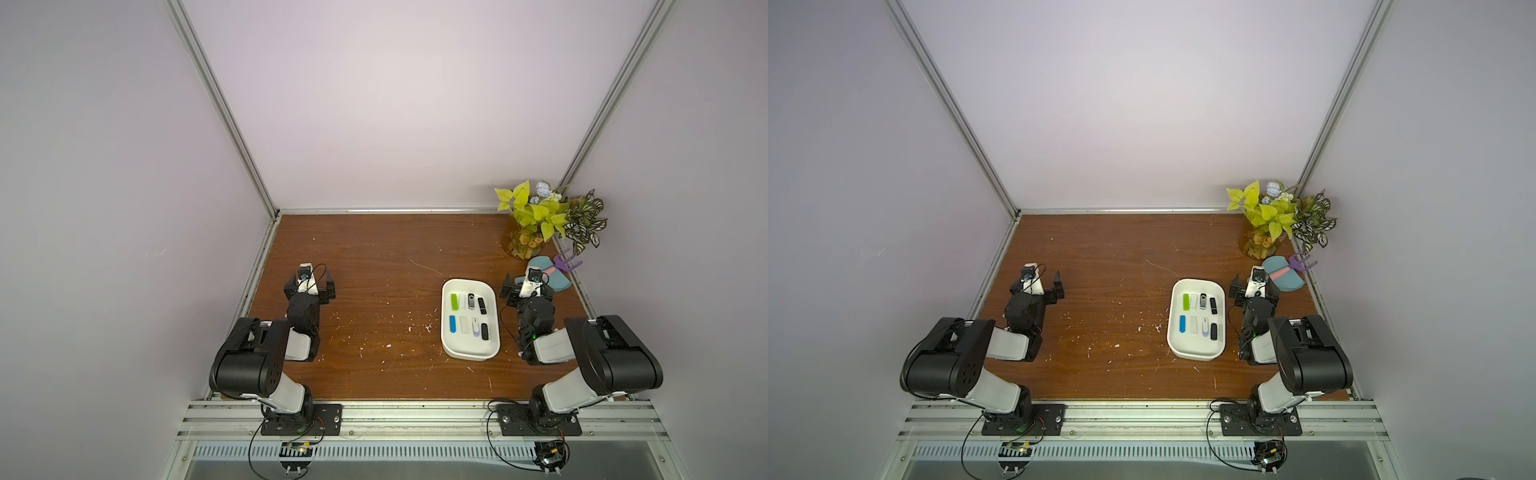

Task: Put the usb flash drive into the storage box
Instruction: Reset both arms

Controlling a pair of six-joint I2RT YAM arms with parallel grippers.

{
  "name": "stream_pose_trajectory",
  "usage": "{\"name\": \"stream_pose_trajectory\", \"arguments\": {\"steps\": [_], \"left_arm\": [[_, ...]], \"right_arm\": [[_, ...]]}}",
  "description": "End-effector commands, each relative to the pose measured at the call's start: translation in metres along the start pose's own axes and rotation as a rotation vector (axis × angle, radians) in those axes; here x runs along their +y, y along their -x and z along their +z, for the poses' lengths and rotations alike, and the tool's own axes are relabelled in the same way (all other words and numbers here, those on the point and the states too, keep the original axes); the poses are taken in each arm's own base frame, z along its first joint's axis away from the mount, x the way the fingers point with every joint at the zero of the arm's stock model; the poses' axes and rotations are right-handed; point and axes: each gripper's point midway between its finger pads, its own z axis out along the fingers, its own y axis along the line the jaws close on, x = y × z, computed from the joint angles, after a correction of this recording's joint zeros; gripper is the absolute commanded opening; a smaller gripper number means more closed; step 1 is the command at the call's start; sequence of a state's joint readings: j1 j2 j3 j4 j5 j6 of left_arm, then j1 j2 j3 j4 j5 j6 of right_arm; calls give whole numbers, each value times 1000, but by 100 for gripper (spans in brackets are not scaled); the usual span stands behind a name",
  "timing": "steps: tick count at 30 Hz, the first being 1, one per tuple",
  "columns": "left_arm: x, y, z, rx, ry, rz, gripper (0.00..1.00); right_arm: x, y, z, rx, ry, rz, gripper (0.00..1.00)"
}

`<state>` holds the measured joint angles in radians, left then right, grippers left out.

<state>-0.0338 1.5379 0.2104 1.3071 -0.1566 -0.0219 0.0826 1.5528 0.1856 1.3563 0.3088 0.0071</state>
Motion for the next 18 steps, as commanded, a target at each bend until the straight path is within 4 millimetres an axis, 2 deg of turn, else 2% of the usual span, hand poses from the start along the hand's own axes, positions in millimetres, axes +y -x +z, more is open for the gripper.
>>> {"name": "stream_pose_trajectory", "arguments": {"steps": [1,18], "left_arm": [[1,-6,0,22,-9,-9,99],[1,-5,0,20,-9,-8,99]], "right_arm": [[2,9,0,-30,13,26,99],[5,9,0,-32,21,13,99]]}}
